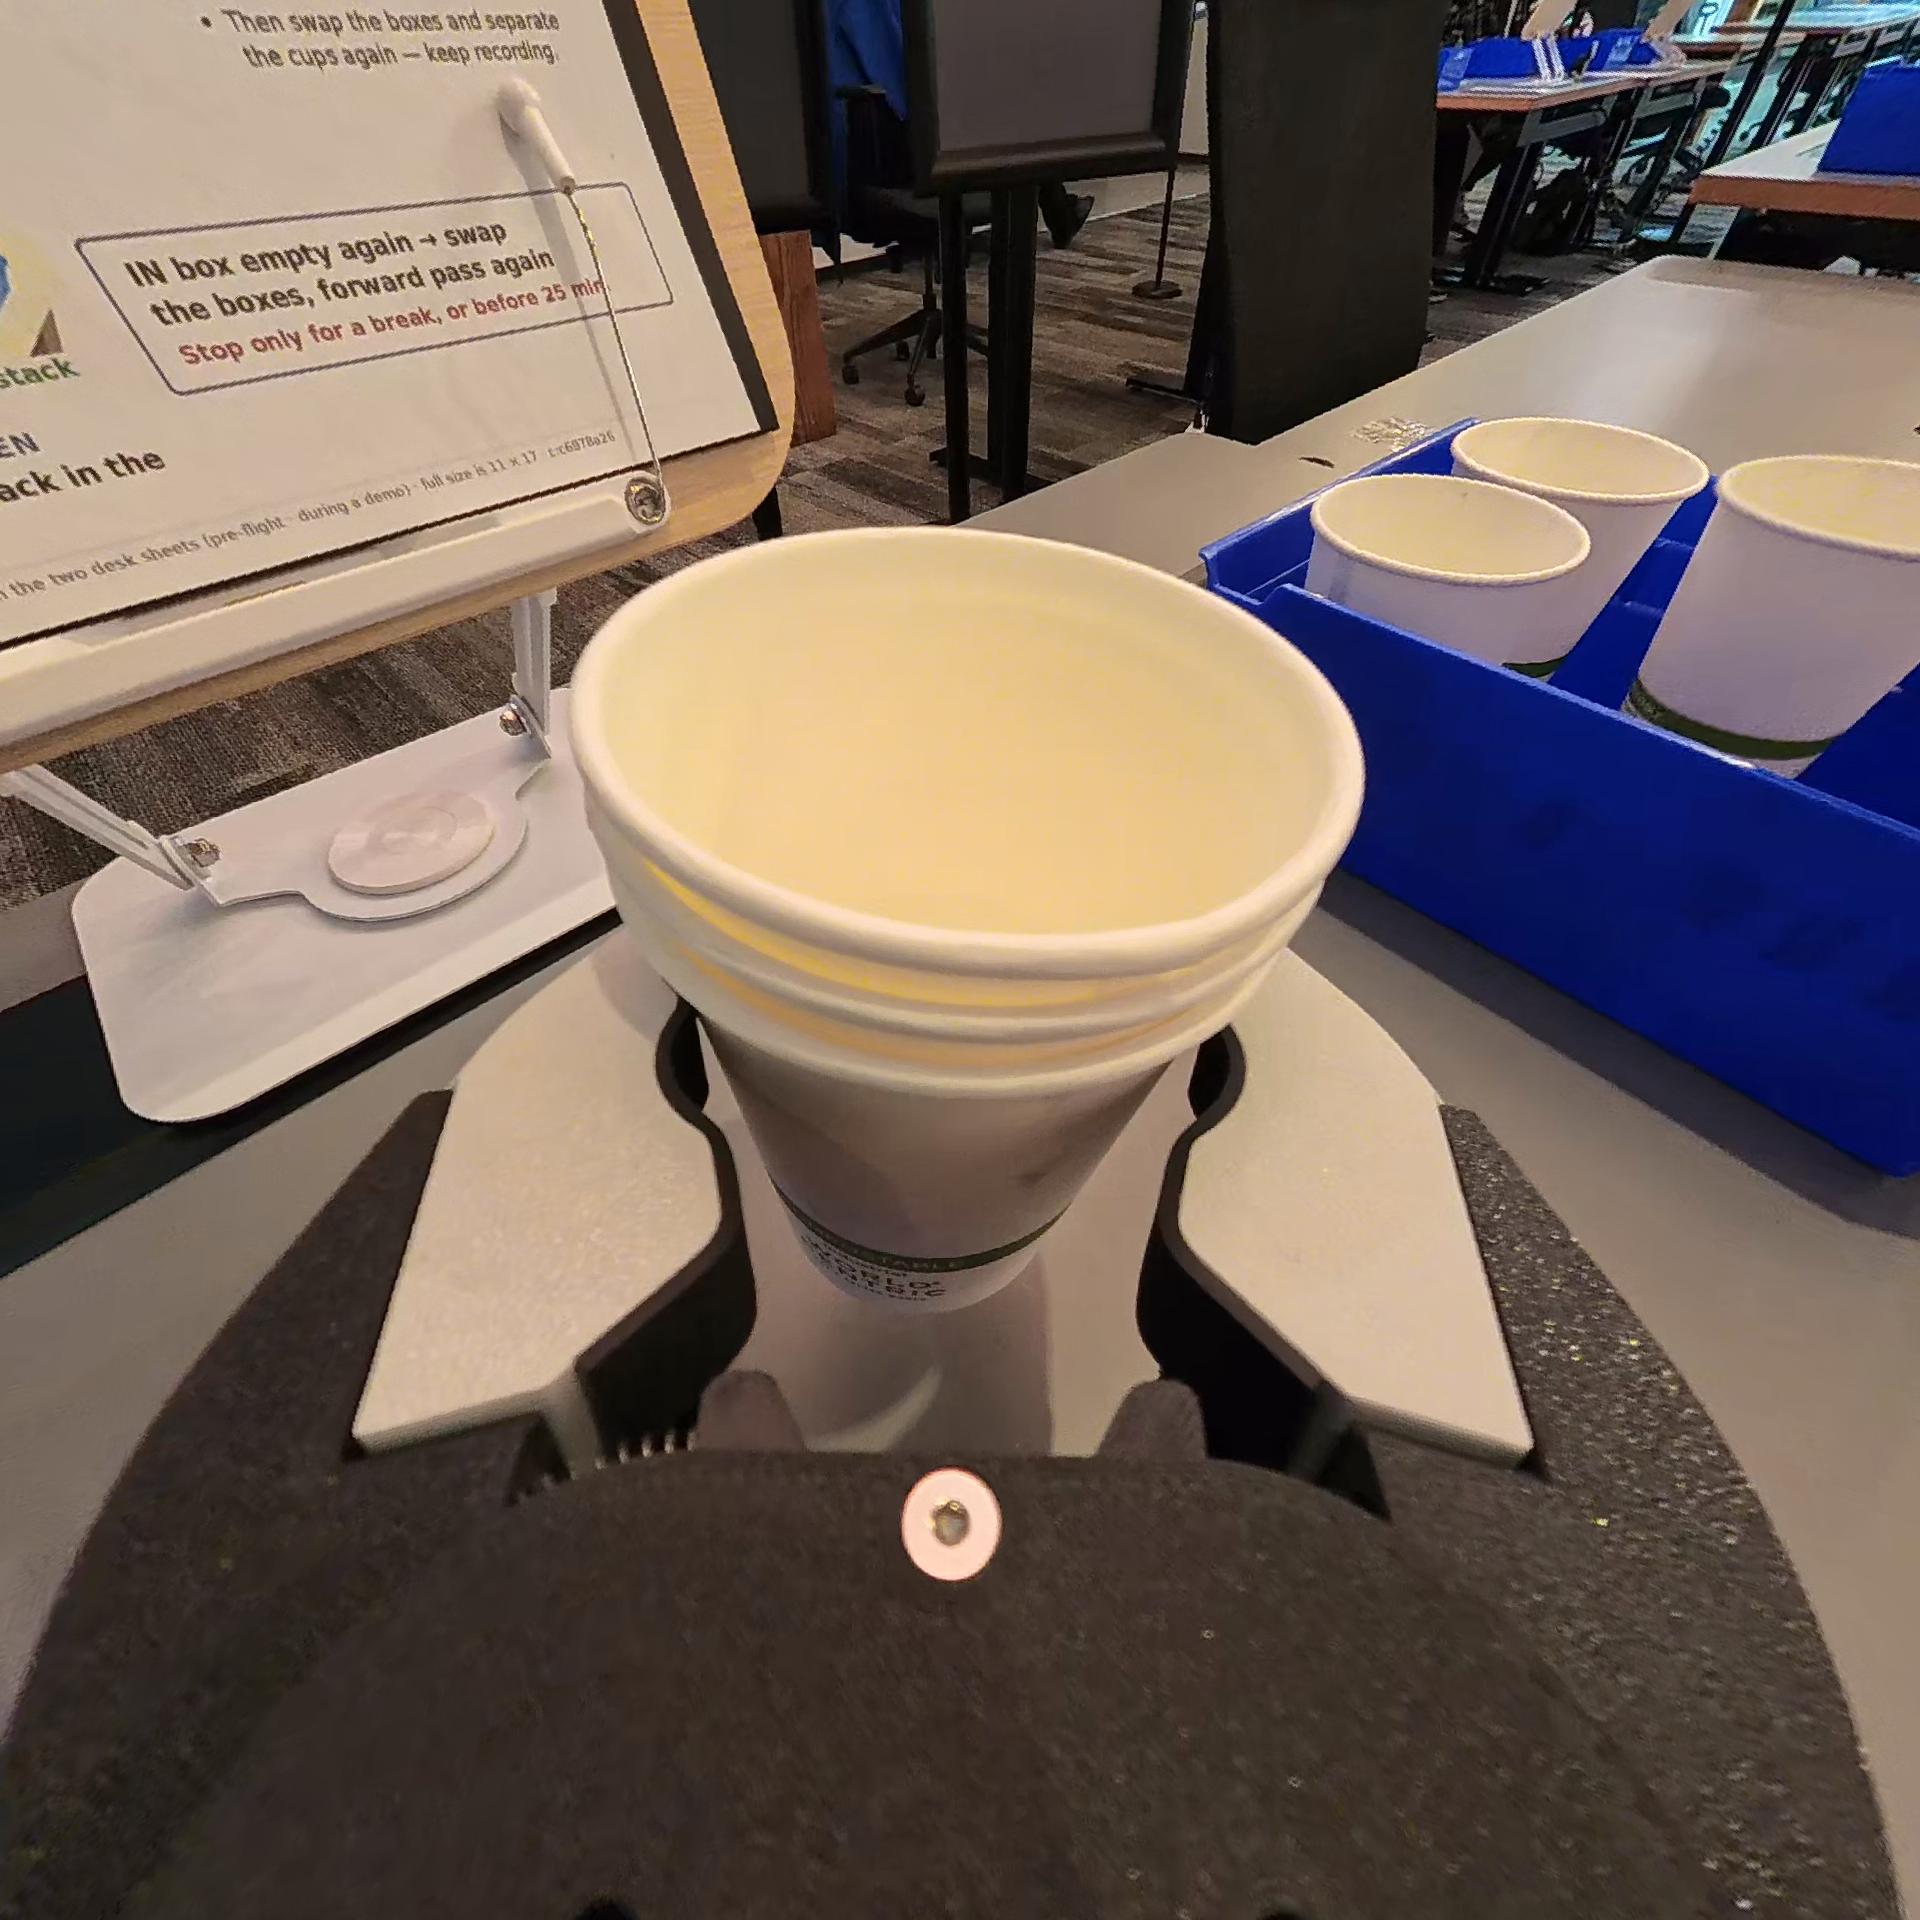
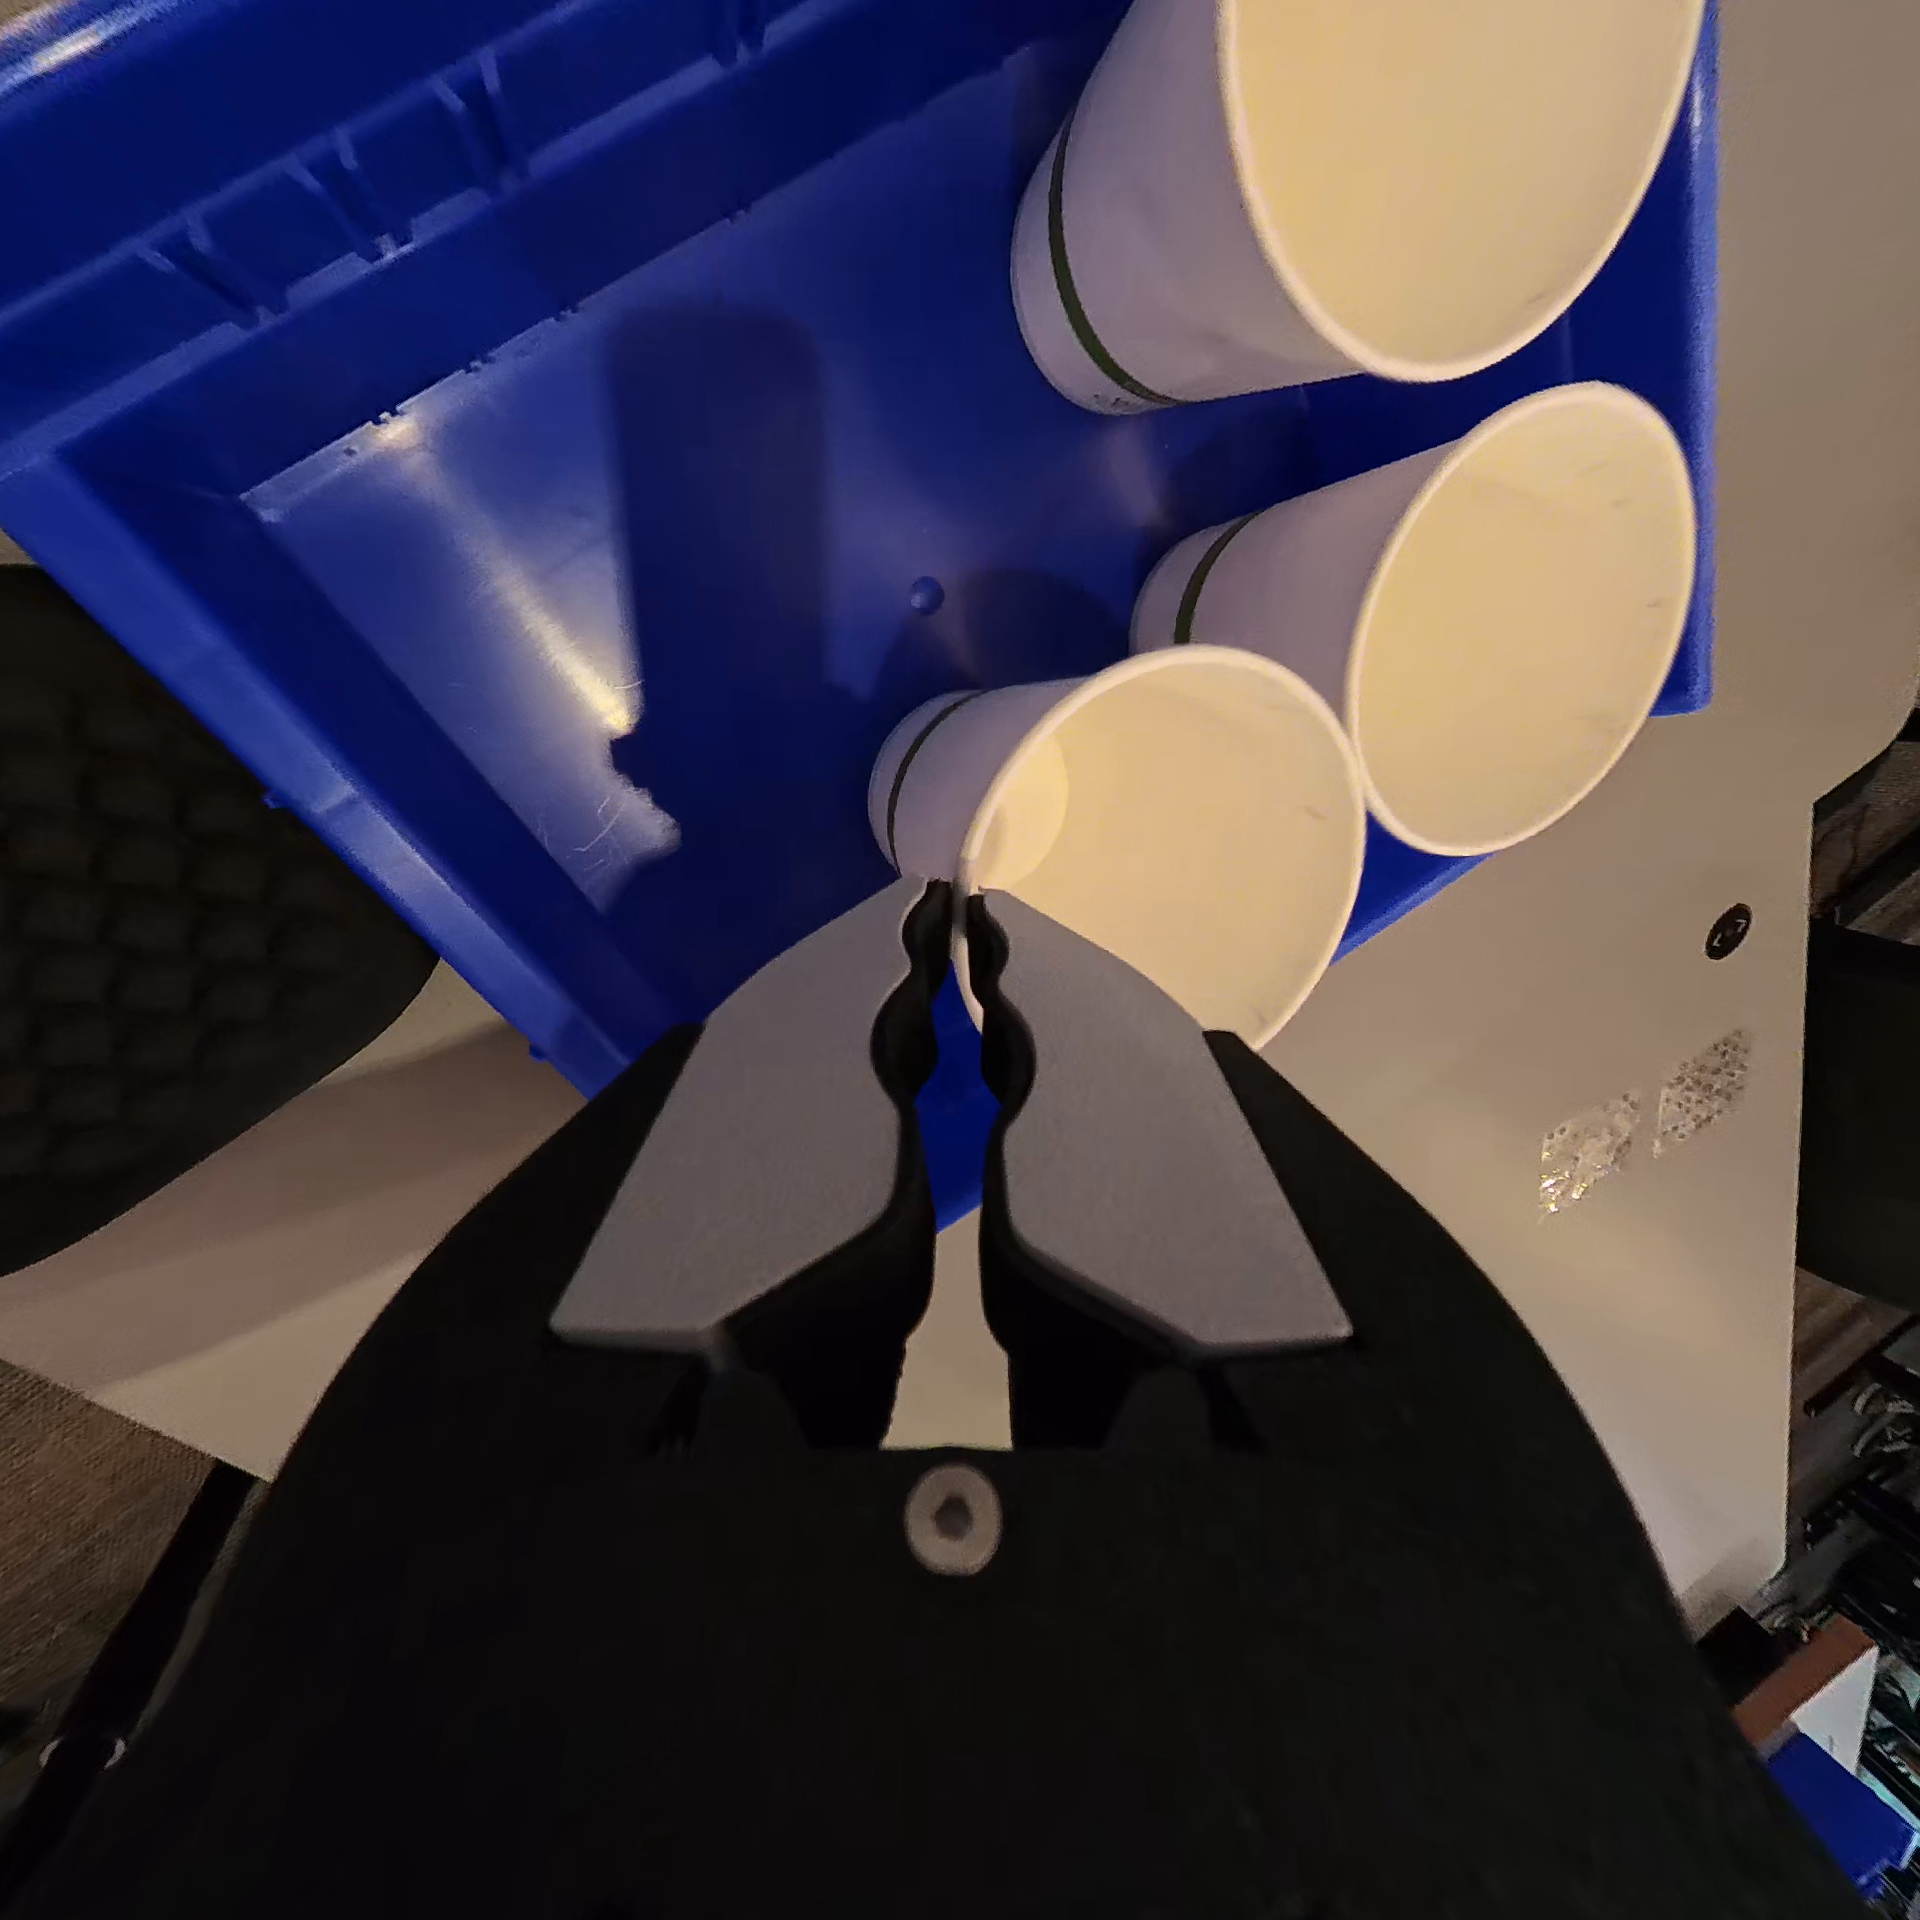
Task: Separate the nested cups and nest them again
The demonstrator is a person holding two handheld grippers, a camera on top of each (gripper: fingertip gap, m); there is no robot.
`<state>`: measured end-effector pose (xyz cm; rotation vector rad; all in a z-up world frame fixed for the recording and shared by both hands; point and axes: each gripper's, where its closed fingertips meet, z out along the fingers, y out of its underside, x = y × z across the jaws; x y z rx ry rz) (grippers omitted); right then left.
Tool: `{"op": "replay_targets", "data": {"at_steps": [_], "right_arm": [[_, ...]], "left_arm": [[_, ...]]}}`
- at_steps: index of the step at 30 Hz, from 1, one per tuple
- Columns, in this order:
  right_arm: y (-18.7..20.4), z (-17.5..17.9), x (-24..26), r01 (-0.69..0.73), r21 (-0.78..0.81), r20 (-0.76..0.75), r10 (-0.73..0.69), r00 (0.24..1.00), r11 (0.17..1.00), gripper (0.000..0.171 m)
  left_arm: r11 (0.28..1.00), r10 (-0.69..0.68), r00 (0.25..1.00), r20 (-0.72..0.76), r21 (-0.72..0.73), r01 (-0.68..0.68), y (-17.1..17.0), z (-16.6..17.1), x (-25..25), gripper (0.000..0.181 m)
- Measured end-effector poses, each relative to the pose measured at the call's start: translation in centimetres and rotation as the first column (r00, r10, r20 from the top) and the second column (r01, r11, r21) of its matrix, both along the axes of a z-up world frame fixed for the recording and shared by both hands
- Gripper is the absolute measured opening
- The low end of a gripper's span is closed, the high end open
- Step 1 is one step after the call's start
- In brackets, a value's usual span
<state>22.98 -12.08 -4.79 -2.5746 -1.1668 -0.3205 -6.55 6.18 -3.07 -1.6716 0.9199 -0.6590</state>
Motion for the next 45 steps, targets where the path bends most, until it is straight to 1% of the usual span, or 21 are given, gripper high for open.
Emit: {"op": "replay_targets", "data": {"at_steps": [10, 11, 12, 13, 15, 17, 20, 23, 27, 31, 35, 39, 45], "right_arm": [[0.0, -1.0, 0.6, 0.015, -0.011, -0.004, -0.015, 1.0, 1.0, 0.003], [-0.1, -1.0, 0.7, 0.017, -0.015, -0.004, -0.017, 1.0, 1.0, 0.006], [-0.1, -0.9, 0.6, 0.018, -0.015, -0.007, -0.018, 1.0, 1.0, 0.014], [-0.2, -0.8, 0.6, 0.018, -0.014, -0.013, -0.018, 1.0, 1.0, 0.02], [-0.1, 0.1, 0.1, 0.009, 0.004, -0.029, -0.009, 1.0, 1.0, 0.021], [0.2, 1.6, -0.6, -0.017, 0.031, -0.01, 0.017, 1.0, 0.999, 0.023], [1.7, 5.1, -4.0, -0.112, 0.096, 0.012, 0.111, 0.994, 0.989, 0.021], [3.8, 8.8, -9.9, -0.24, 0.164, -0.021, 0.247, 0.969, 0.957, 0.019], [5.7, 10.9, -17.7, -0.408, 0.164, -0.074, 0.424, 0.903, 0.898, 0.019], [7.5, 11.4, -23.7, -0.521, 0.157, -0.09, 0.537, 0.839, 0.839, 0.019], [8.9, 10.8, -28.1, -0.6, 0.16, -0.084, 0.617, 0.783, 0.784, 0.018], [10.1, 9.3, -30.3, -0.633, 0.144, -0.083, 0.647, 0.758, 0.76, 0.017], [11.6, 7.5, -30.8, -0.632, 0.114, -0.063, 0.641, 0.765, 0.766, 0.015]], "left_arm": [[1.0, -0.002, 1.0, 0.0, -0.002, 0.002, 0.0, 0.0, 0.0, 0.093], [1.0, -0.003, 1.0, 0.0, -0.004, 0.003, 0.0, 0.0, 0.0, 0.093], [1.0, -0.004, 1.0, 0.0, -0.006, 0.004, 0.0, 0.0, 0.0, 0.093], [1.0, -0.004, 1.0, 0.001, -0.006, 0.004, 0.0, 0.0, 0.0, 0.093], [1.0, -0.007, 1.0, 0.004, -0.005, 0.007, -0.1, 0.1, 0.1, 0.093], [1.0, -0.012, 1.0, 0.004, -0.003, 0.012, -0.2, 0.1, 0.2, 0.093], [1.0, -0.017, 1.0, 0.002, 0.001, 0.017, -0.4, 0.1, 0.4, 0.093], [1.0, -0.018, 1.0, 0.0, 0.002, 0.018, -0.5, 0.1, 0.4, 0.093], [1.0, -0.019, 1.0, 0.006, 0.001, 0.019, -0.5, 0.3, 0.4, 0.093], [1.0, -0.023, 1.0, 0.012, -0.003, 0.023, -0.6, 0.4, 0.4, 0.093], [1.0, -0.028, 1.0, 0.01, -0.004, 0.028, -0.8, 0.2, 0.5, 0.093], [0.999, -0.032, 0.999, 0.012, -0.005, 0.032, -0.9, 0.3, 0.6, 0.093], [0.999, -0.039, 0.999, 0.011, -0.001, 0.039, -1.1, 0.4, 0.7, 0.093]]}}
